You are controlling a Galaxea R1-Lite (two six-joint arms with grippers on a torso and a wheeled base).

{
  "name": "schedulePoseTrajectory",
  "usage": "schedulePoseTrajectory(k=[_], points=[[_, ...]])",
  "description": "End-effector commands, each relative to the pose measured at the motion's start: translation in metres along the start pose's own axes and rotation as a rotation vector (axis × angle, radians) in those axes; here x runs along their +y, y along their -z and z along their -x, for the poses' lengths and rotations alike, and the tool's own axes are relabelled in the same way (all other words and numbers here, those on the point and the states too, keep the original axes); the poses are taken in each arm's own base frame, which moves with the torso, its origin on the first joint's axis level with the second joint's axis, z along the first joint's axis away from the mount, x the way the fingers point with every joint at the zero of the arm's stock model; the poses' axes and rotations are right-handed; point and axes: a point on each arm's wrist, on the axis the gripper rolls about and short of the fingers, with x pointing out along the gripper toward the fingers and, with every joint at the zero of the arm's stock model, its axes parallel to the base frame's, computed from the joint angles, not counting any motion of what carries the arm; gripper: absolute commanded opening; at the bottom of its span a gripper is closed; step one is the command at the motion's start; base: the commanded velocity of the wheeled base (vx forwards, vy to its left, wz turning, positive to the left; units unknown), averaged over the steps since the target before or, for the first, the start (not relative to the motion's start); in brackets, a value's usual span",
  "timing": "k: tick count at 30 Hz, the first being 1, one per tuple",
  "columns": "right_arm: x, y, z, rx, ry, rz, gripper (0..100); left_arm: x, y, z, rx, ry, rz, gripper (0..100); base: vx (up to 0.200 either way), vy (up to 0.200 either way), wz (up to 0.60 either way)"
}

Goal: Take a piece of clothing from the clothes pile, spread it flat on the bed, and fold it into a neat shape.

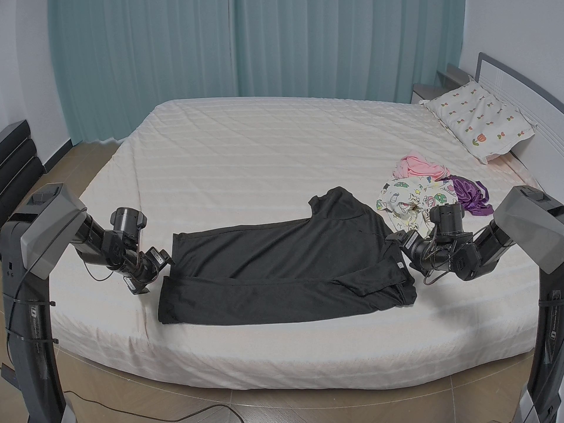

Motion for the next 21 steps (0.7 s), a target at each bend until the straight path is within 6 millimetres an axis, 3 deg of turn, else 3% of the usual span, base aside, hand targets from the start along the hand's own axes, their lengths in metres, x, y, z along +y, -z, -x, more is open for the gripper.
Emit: schedulePoseTrajectory(k=[1,5,8,13,19,21], points=[[0.019,0.040,0.023,0.081,0.012,-0.022,100,0.006,-0.010,0.038,0.016,0.064,0.049,100,0.000,0.000,0.00],[0.019,0.069,0.018,0.105,0.070,-0.018,100,0.018,0.006,0.043,0.075,0.047,0.073,100,0.000,0.000,0.00],[0.017,0.073,0.015,0.110,0.090,-0.016,100,0.029,0.019,0.046,0.108,0.071,0.087,100,0.000,0.000,0.00],[0.019,0.082,0.013,0.146,0.117,-0.011,100,0.035,0.025,0.044,0.035,0.159,0.106,100,0.000,0.000,0.00],[0.034,0.061,0.028,0.089,0.081,-0.023,100,0.038,0.027,0.042,0.033,0.164,0.105,100,0.000,0.000,0.00],[0.034,0.063,0.030,0.097,0.081,-0.019,100,0.038,0.028,0.041,0.034,0.163,0.104,100,0.000,0.000,0.00]])
